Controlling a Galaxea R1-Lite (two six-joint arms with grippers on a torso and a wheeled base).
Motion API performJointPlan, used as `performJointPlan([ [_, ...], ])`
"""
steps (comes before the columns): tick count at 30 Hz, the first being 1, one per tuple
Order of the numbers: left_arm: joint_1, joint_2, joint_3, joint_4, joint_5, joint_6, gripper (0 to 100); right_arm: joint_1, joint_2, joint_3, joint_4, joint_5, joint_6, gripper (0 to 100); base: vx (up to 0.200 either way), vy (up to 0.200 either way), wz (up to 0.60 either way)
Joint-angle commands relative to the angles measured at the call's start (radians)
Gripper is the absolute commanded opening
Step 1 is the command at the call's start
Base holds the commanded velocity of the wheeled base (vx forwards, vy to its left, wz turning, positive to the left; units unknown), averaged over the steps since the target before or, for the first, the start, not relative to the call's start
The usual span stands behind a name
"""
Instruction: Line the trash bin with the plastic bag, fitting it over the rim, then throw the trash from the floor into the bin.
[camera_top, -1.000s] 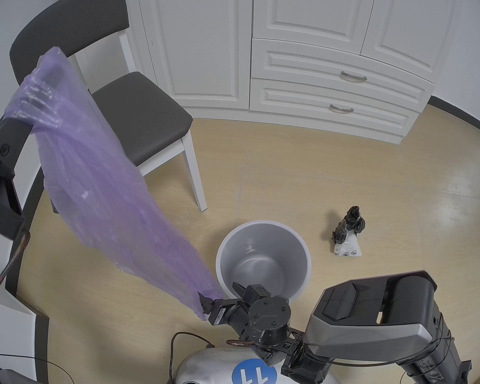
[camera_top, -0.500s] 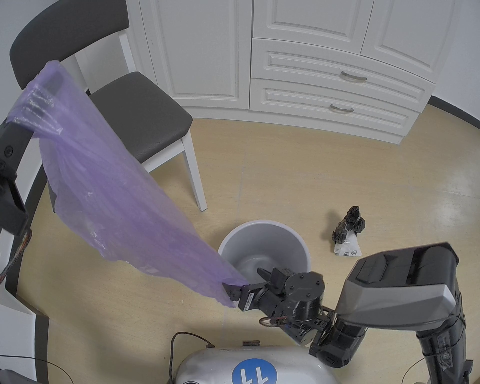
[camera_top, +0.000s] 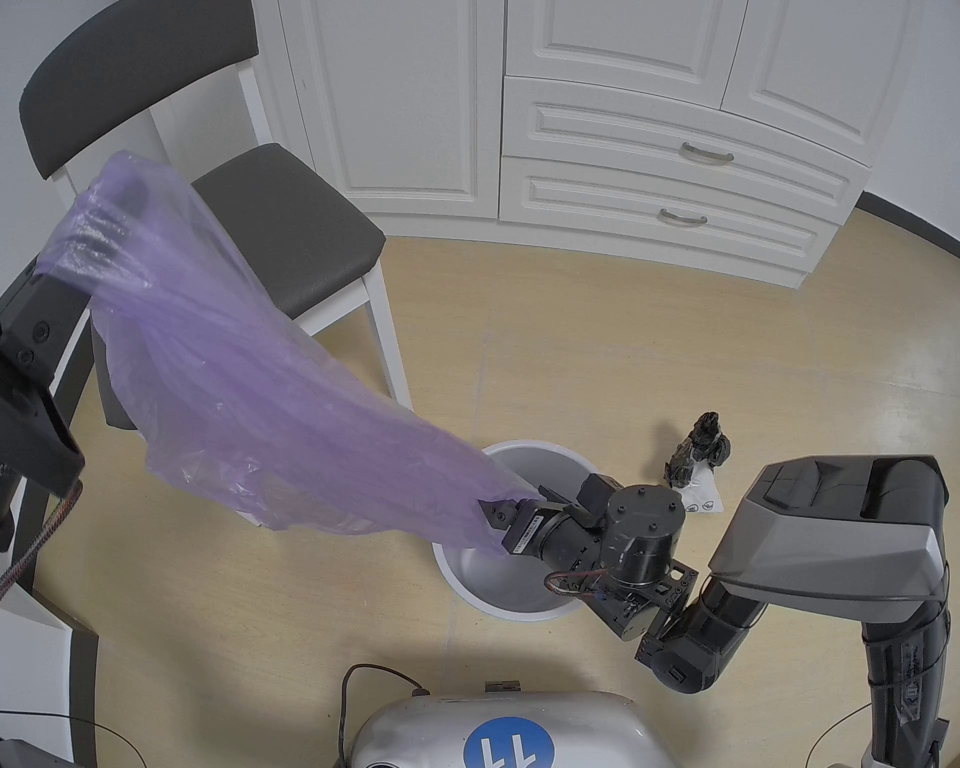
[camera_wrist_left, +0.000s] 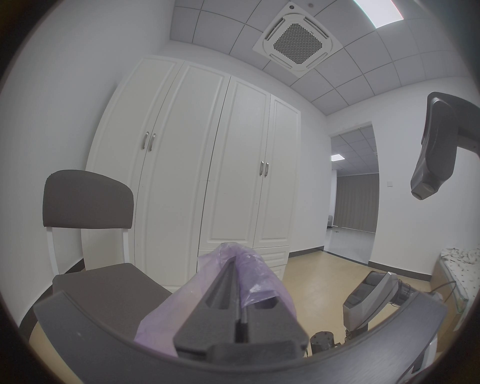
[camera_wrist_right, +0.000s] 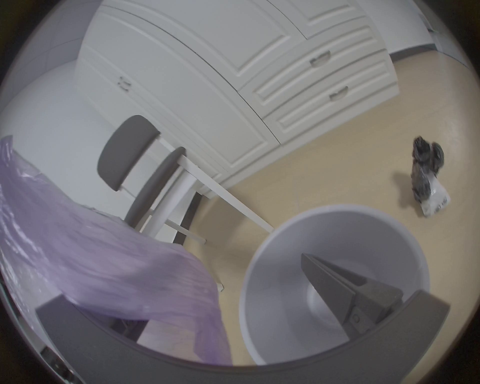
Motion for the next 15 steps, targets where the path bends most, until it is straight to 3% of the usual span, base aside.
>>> performJointPlan([
  [1, 0.000, 0.009, -0.012, 0.001, 0.002, -0.002, 0, 0.018, -0.096, -0.077, 0.210, -0.020, 0.137, 100, 0.000, 0.000, 0.00],
  [4, 0.000, 0.009, -0.014, 0.000, 0.002, -0.004, 0, 0.024, -0.100, -0.135, 0.325, -0.062, 0.200, 100, 0.000, 0.000, 0.00],
  [15, 0.000, 0.009, -0.020, 0.000, 0.003, -0.005, 0, 0.026, -0.085, -0.146, 0.337, -0.068, 0.207, 100, 0.000, 0.000, 0.00],
])
